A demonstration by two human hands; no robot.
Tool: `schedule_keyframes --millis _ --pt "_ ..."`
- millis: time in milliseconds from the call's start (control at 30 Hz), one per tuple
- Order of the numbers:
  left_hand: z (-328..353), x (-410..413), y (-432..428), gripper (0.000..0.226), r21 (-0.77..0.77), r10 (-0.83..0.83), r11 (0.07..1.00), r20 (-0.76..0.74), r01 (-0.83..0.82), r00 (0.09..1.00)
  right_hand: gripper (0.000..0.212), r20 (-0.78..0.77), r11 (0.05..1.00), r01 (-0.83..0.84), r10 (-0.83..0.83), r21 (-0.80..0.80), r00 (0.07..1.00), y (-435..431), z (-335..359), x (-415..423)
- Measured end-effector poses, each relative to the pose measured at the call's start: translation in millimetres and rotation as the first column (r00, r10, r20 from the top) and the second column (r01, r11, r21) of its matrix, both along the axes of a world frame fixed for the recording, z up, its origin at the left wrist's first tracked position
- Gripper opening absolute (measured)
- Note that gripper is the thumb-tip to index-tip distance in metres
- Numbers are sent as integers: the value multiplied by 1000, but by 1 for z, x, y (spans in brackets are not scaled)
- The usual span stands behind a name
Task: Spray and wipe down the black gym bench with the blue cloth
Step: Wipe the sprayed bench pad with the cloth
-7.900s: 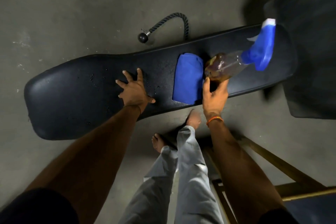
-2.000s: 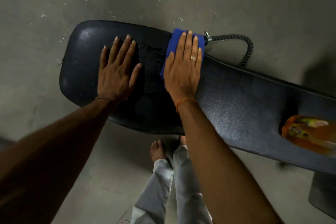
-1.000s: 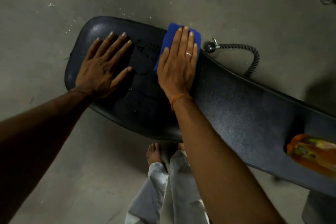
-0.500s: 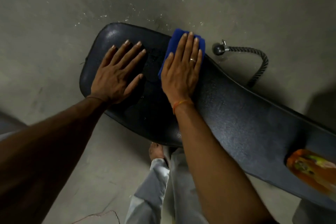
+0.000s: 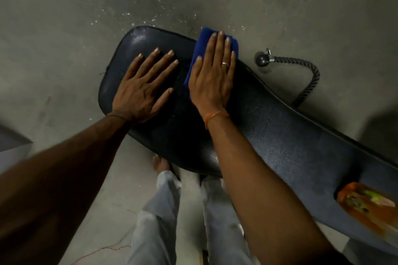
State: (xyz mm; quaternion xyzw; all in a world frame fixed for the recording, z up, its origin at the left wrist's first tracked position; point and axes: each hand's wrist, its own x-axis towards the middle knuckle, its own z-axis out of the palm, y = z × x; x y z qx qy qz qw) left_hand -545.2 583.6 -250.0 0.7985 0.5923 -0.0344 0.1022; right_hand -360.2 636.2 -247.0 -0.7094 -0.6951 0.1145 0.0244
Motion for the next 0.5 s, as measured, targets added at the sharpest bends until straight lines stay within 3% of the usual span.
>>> schedule_keyframes --millis 67,233,367,500 --pt "-1 -1 1 66 -4 -4 1000 1 4 1000 61 -11 1000 13 -13 -7 1000 -19 2 -5" --pt "0 -3 -1 64 17 -12 1000 47 11 999 66 71 974 -202 210 -98 975 -153 14 -10" --pt "-3 -5 0 63 18 -32 999 66 31 997 63 88 983 -175 180 -60 980 -94 3 -16" --pt "-3 -6 -5 61 60 55 997 61 -58 997 61 33 998 44 -45 41 998 -13 -1 -32"
